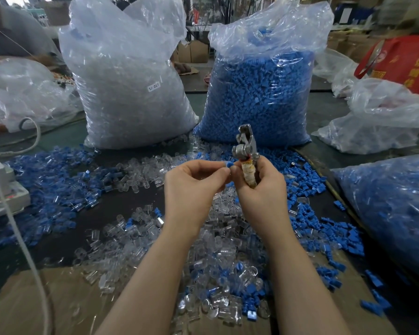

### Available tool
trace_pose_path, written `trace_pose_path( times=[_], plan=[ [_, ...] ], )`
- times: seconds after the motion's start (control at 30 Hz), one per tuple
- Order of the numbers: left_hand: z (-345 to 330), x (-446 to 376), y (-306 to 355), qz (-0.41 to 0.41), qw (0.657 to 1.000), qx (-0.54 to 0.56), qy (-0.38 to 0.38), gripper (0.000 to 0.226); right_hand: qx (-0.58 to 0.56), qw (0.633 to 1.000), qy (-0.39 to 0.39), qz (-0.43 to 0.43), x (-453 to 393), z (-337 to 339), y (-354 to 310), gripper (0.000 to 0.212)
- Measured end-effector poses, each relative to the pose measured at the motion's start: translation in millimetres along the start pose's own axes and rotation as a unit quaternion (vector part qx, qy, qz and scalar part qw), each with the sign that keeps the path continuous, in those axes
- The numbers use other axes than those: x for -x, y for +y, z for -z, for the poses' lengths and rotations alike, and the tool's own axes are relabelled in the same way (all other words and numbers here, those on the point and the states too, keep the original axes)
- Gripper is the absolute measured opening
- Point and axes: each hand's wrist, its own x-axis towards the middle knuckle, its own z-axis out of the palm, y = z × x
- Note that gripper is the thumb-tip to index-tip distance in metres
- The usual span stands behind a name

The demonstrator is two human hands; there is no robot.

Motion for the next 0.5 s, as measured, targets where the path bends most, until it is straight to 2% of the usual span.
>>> trace_pose_path(
  times=[0.17, 0.33, 0.43, 0.5],
  plan=[
    [0.6, -2.0, -3.4, -0.034, 0.995, -0.088, 0.019, 0.009, 0.001, 1.0, -0.02, -0.011, -0.3, 0.9, 1.9, 0.01],
    [2.7, -4.0, -6.9, -0.059, 0.988, -0.137, 0.038, 0.01, -0.034, 0.997, -0.061, -0.016, -0.7, 1.8, 3.0, 0.004],
    [5.1, -5.7, -8.0, -0.073, 0.986, -0.147, 0.043, 0.012, -0.049, 0.995, -0.084, -0.017, -1.4, 3.9, 4.5, 0.013],
    [5.7, -6.0, -7.7, -0.083, 0.985, -0.144, 0.038, 0.012, -0.047, 0.994, -0.1, -0.027, -2.8, 7.0, 6.0, 0.005]
  ],
)
